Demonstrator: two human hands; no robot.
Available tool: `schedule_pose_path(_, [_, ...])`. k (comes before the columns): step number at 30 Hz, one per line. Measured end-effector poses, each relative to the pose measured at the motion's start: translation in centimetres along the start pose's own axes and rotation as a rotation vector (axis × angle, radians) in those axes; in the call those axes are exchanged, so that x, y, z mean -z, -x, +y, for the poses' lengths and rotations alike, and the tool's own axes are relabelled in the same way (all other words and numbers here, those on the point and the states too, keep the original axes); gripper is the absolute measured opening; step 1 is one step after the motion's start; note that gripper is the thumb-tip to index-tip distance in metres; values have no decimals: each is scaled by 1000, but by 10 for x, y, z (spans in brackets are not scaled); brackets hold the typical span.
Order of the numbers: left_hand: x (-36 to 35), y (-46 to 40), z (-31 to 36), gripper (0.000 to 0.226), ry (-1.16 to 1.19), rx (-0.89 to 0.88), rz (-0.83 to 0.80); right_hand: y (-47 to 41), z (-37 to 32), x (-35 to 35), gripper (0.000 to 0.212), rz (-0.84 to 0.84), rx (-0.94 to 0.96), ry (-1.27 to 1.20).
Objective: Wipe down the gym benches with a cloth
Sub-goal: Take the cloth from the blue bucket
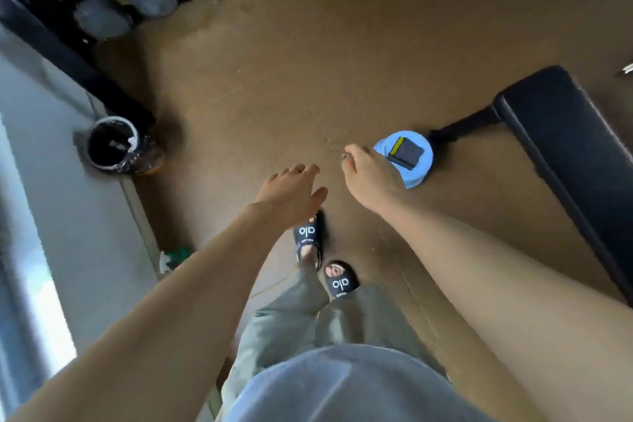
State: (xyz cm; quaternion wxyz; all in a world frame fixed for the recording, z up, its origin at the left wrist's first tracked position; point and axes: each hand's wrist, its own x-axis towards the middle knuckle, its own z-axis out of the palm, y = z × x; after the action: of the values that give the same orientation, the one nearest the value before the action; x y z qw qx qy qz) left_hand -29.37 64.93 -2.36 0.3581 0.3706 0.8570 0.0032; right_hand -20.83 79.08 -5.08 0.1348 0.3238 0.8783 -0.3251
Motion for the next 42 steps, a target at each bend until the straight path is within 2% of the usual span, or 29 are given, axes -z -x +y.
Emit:
schedule_pose_path(5, [17,-85,34,55,-108,-171,-108,-38,48,19,30,151,-174,-123])
schedule_pose_path(10, [12,-164,62,50,-174,-263,-214,-72,100,19,30,207,-343,-244])
schedule_pose_path(15, [-14,-239,97,53,-249,-311,-262,-94,166,16,38,202,-500,-309])
schedule_pose_path(19, [-62,-313,125,57,-275,-328,-253,-124,240,-9,37,213,-556,-307])
schedule_pose_path(29, [-257,-531,161,68,-276,-303,-196,-261,450,-150,41,241,-529,-310])
schedule_pose_path(32, [-313,-596,156,74,-327,-365,-107,-306,497,-194,43,248,-488,-305])
schedule_pose_path(39, [-387,-687,155,79,-461,-474,78,-364,554,-269,41,290,-352,-136])
schedule_pose_path(42, [-399,-698,160,66,-494,-468,130,-367,560,-281,37,319,-299,-53])
